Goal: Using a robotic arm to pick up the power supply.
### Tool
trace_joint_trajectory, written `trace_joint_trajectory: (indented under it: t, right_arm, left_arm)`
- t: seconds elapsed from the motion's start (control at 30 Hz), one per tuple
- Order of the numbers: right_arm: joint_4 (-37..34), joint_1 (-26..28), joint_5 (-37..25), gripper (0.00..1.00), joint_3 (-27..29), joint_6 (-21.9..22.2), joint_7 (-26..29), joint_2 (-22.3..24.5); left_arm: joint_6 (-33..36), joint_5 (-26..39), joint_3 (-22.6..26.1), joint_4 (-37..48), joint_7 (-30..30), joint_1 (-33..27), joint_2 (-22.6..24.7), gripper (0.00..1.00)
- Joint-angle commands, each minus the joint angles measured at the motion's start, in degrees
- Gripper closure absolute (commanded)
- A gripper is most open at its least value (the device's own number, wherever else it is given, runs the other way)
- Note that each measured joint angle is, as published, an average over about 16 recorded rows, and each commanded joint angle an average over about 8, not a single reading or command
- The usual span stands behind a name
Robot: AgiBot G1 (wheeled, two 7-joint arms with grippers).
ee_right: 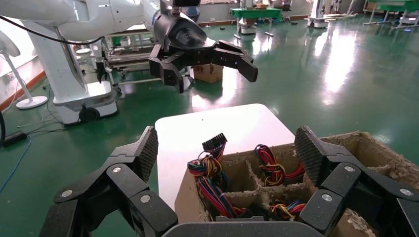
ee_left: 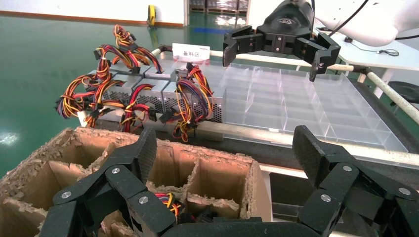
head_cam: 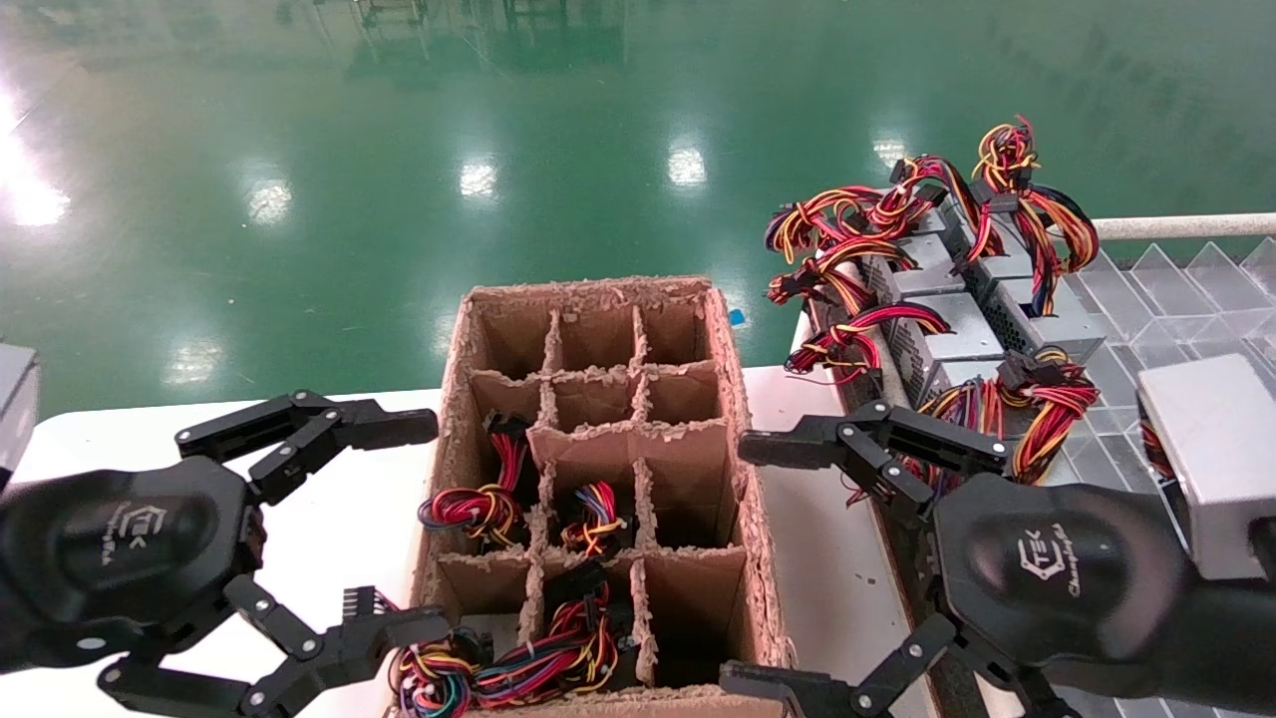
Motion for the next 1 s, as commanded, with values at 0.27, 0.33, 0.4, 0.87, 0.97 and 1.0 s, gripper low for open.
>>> trace_joint_trajectory:
  t: [0.27, 0.33, 0.4, 0.87, 0.97, 1.0]
  right_arm:
    - [0.00, 0.00, 0.00, 0.00, 0.00, 0.00, 0.00, 0.00]
    - [0.00, 0.00, 0.00, 0.00, 0.00, 0.00, 0.00, 0.00]
    - [0.00, 0.00, 0.00, 0.00, 0.00, 0.00, 0.00, 0.00]
    - [0.00, 0.00, 0.00, 0.00, 0.00, 0.00, 0.00, 0.00]
    - [0.00, 0.00, 0.00, 0.00, 0.00, 0.00, 0.00, 0.00]
    - [0.00, 0.00, 0.00, 0.00, 0.00, 0.00, 0.00, 0.00]
  left_arm:
    - [0.00, 0.00, 0.00, 0.00, 0.00, 0.00, 0.00, 0.00]
    - [0.00, 0.00, 0.00, 0.00, 0.00, 0.00, 0.00, 0.00]
    - [0.00, 0.00, 0.00, 0.00, 0.00, 0.00, 0.00, 0.00]
    - [0.00, 0.00, 0.00, 0.00, 0.00, 0.00, 0.00, 0.00]
    - [0.00, 0.00, 0.00, 0.00, 0.00, 0.00, 0.00, 0.00]
    - [0.00, 0.00, 0.00, 0.00, 0.00, 0.00, 0.00, 0.00]
